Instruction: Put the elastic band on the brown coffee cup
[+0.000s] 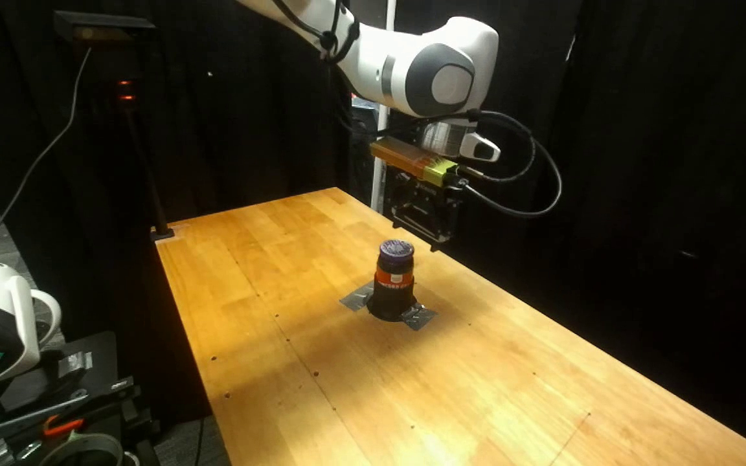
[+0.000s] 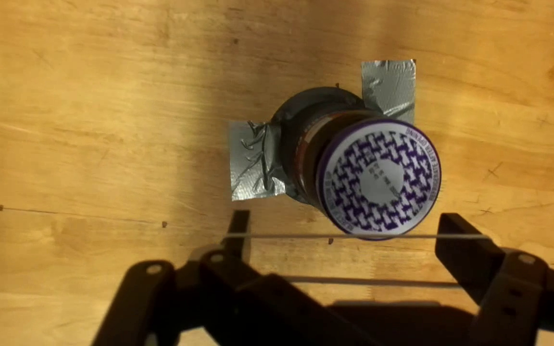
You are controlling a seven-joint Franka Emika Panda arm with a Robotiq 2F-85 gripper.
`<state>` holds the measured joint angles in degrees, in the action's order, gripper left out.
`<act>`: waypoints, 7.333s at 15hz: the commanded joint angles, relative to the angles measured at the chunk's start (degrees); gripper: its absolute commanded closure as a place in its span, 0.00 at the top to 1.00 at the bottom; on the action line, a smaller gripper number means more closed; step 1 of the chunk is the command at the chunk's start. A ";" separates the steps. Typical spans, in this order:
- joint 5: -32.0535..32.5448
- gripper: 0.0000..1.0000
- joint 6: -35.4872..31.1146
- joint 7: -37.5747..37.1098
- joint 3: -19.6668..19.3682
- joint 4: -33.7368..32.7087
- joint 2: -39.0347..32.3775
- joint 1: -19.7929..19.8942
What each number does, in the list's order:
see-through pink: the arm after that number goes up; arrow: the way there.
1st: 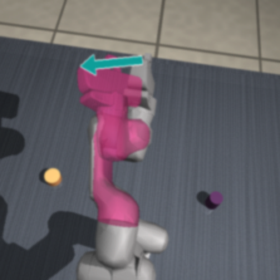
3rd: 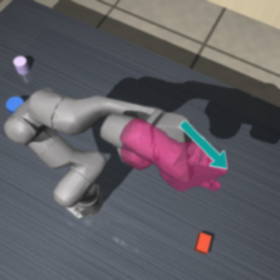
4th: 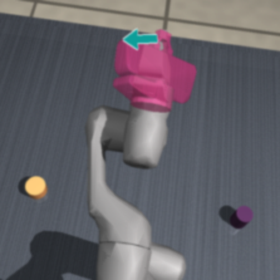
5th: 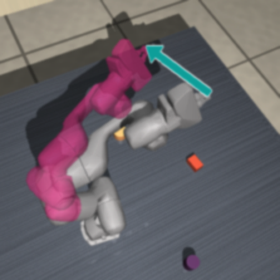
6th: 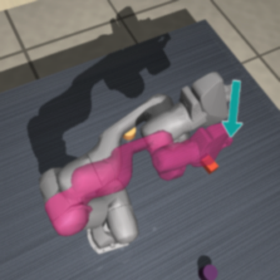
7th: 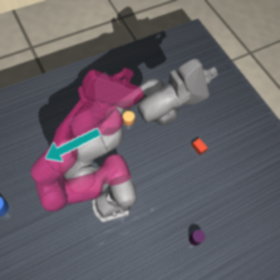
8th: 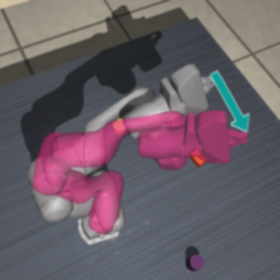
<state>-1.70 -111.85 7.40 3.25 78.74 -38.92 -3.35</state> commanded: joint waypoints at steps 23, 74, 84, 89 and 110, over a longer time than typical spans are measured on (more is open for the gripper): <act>4.84 1.00 20.17 -8.73 -1.55 -26.37 -17.91 -5.39; 18.14 0.21 -61.94 -26.98 -12.40 57.03 22.44 -13.28; 20.27 0.21 -88.36 -33.08 -38.64 63.20 16.22 -36.42; 13.35 0.21 -98.94 -32.25 -41.76 66.55 11.57 -42.82; -34.26 0.21 -127.87 -11.24 -15.51 63.52 1.94 -33.66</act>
<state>-33.77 -234.56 -9.05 -18.20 143.15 -37.34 -42.96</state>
